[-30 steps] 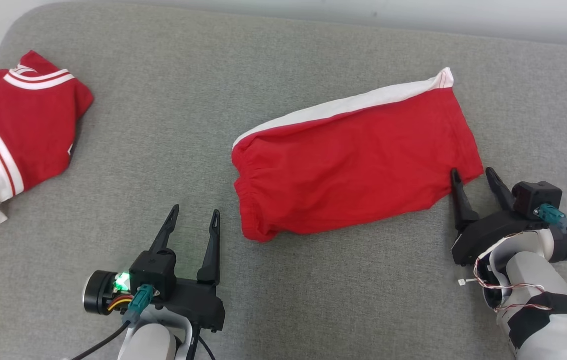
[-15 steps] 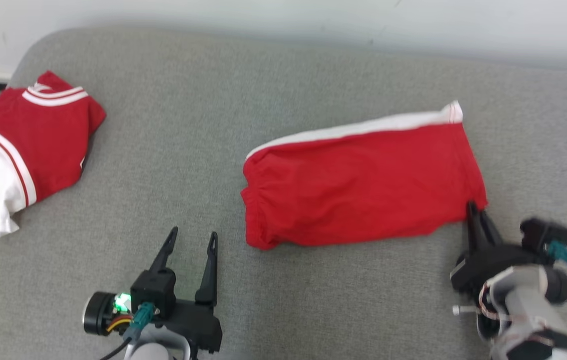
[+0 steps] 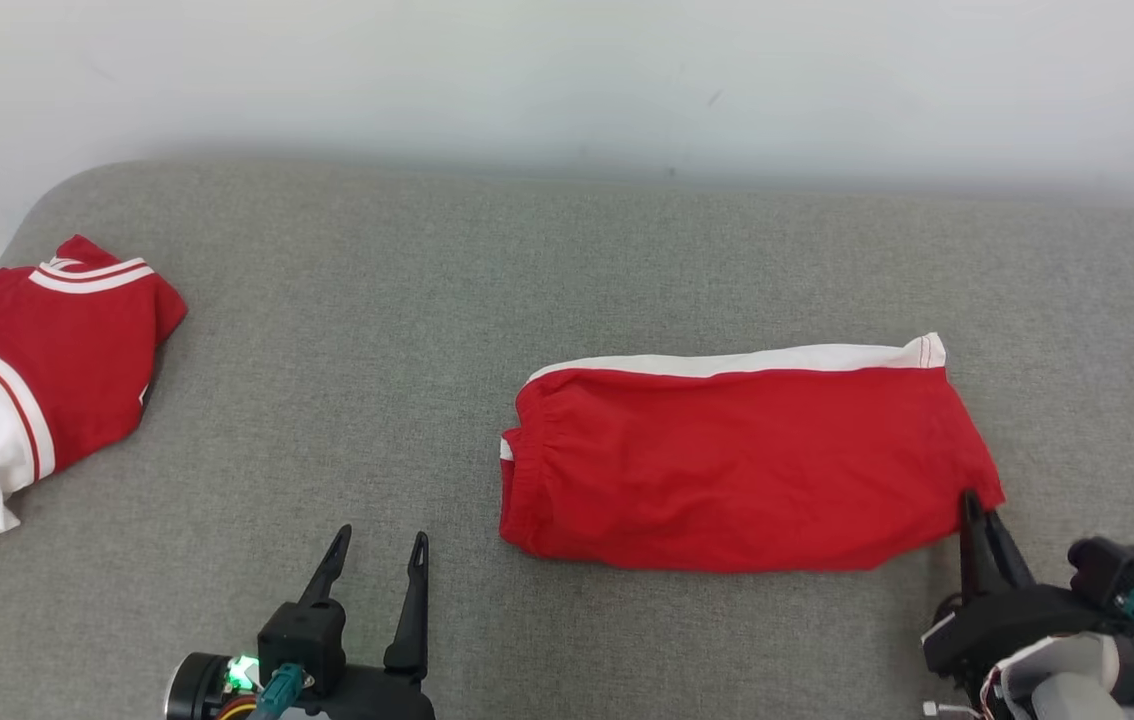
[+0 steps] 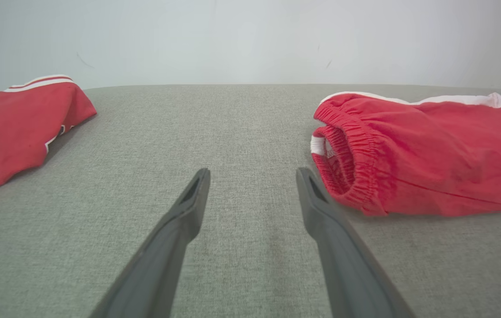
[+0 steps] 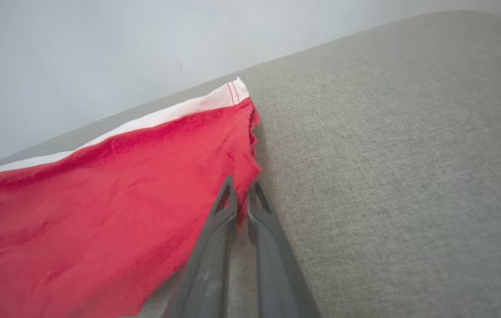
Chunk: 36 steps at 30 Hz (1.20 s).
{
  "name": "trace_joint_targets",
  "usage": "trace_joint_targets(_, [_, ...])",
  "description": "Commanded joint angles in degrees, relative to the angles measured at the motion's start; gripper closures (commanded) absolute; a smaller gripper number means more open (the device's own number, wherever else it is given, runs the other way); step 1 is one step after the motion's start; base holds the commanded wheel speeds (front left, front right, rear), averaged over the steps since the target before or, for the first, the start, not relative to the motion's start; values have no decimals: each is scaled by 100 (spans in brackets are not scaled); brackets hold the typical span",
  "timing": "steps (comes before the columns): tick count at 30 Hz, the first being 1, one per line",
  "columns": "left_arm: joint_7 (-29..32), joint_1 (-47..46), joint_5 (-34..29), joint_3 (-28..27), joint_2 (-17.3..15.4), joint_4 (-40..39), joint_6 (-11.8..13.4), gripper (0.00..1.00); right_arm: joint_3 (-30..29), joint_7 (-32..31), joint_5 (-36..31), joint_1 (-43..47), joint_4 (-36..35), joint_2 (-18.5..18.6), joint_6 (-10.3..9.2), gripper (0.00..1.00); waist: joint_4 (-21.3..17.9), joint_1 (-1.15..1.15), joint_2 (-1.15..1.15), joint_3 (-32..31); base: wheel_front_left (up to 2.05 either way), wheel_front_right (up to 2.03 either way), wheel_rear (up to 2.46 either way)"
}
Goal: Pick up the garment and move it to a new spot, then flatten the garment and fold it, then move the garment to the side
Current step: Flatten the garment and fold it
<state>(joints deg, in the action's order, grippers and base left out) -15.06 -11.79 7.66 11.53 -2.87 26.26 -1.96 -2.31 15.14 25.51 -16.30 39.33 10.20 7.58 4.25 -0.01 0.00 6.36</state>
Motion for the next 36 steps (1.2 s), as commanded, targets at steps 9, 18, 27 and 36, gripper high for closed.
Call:
trace_joint_targets(9, [-17,76,167,63,-4,16,57,0,1084,0,-357,-217,-1332,32,-14,100,291,1,0,-66,0,0,0])
trace_joint_targets(18, [-17,117,332,222,-4,55,137,0,2875,0,-281,-678,-1349,-216,-14,100,840,1,0,-60,0,0,0])
trace_joint_targets(27, [-17,76,375,244,-3,87,206,0,3385,0,-28,-891,-817,-443,-14,0,1097,1,0,-58,0,0,0])
trace_joint_targets(36, [-18,178,173,-78,-3,17,284,0,2148,0,-288,-293,-1285,-259,-14,0,560,1,0,-143,0,0,0])
